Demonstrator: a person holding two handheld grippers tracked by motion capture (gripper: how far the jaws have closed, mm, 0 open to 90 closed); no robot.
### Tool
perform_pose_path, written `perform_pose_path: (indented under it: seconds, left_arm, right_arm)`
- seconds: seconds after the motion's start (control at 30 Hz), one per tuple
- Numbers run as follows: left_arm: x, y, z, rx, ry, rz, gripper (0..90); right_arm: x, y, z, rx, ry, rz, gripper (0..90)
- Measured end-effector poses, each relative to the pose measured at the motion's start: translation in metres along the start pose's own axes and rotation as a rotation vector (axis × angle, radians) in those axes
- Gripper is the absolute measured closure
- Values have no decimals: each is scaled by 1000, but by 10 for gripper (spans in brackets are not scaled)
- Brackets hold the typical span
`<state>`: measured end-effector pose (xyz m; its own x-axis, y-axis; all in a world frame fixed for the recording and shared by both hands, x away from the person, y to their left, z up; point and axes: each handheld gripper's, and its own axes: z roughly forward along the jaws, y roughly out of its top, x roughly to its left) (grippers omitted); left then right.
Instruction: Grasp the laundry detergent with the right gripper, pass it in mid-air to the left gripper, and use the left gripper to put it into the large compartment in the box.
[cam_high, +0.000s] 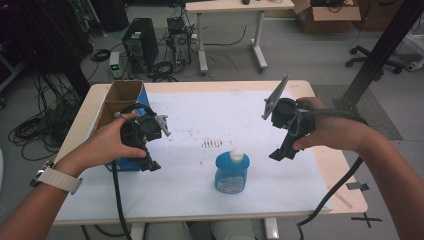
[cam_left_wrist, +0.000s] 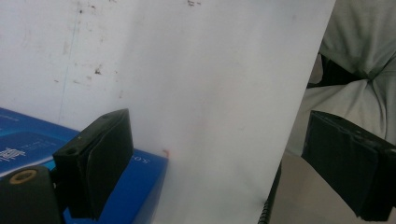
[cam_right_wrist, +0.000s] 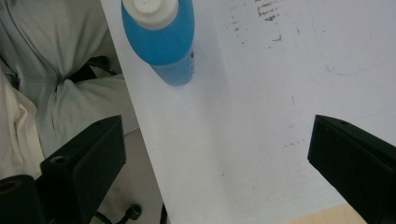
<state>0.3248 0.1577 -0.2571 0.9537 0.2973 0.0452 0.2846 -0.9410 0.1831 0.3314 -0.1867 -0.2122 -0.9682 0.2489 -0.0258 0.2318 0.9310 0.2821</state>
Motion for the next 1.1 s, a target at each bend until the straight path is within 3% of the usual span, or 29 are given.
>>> perform_pose_path:
  seconds: [0.37, 0.43, 1.1]
  left_arm:
    - [0, -1, -1, -2, -2, -4, 84]
    - [0, 0, -1, -5, 1, -3, 82]
    - [-5, 0, -3, -14, 11, -5, 83]
  right_arm:
    - [1, -1, -2, -5, 1, -7, 40]
    - [1, -2, -1, -18, 5, 13, 40]
    - [6, -13, 6, -79, 17, 8, 49]
